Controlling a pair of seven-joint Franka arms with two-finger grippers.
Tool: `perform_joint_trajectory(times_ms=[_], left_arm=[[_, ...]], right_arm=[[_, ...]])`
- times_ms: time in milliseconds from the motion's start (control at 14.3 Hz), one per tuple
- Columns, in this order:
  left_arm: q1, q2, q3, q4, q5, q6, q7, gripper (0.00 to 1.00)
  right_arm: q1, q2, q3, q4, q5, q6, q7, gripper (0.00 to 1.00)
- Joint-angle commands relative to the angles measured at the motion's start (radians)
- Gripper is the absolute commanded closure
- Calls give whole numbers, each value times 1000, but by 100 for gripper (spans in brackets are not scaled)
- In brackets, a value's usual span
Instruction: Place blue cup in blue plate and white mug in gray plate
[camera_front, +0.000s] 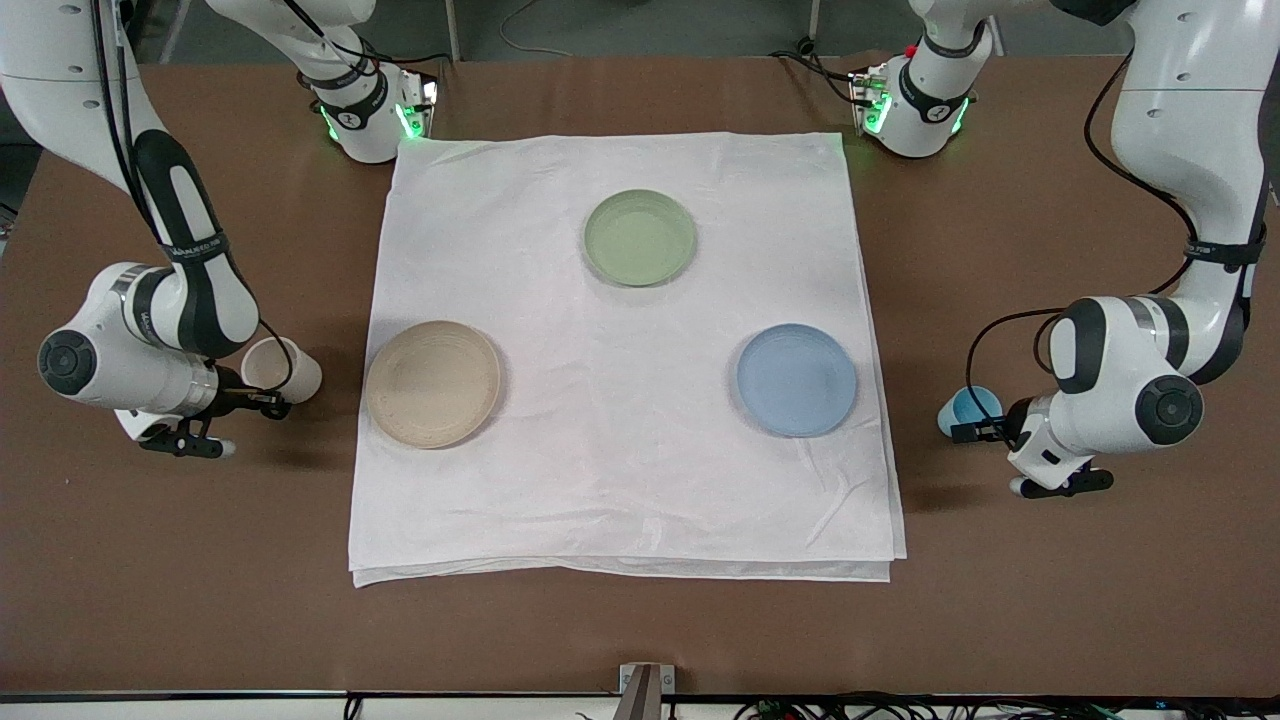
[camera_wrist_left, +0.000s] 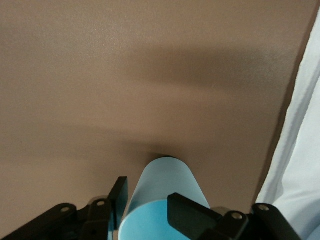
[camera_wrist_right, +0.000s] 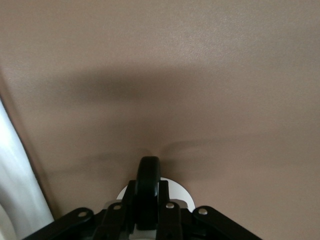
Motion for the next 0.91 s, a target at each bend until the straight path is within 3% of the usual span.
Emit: perform_joint_trajectory(times_ms=[0,140,419,628,837], left_arm=[[0,-60,-3,-12,19,-44,-1,52],[0,-81,-4,-13,21,-80,-1,51],[1,-88,-6,-27,21,-114,7,51],[1,-60,-4,-39,21,-103,10,55],[1,-28,-3,-38,39,-68,10,61]], right_arm=[[27,-88,18,0,48,-121,97,100],[76,-145,38,10,75,-200,229,100],[127,-176,156,-4,102,-192,468,100],[228,-168,159,-55,99,-87,556,100],[236,-145,159,-95,71,9,553,100]])
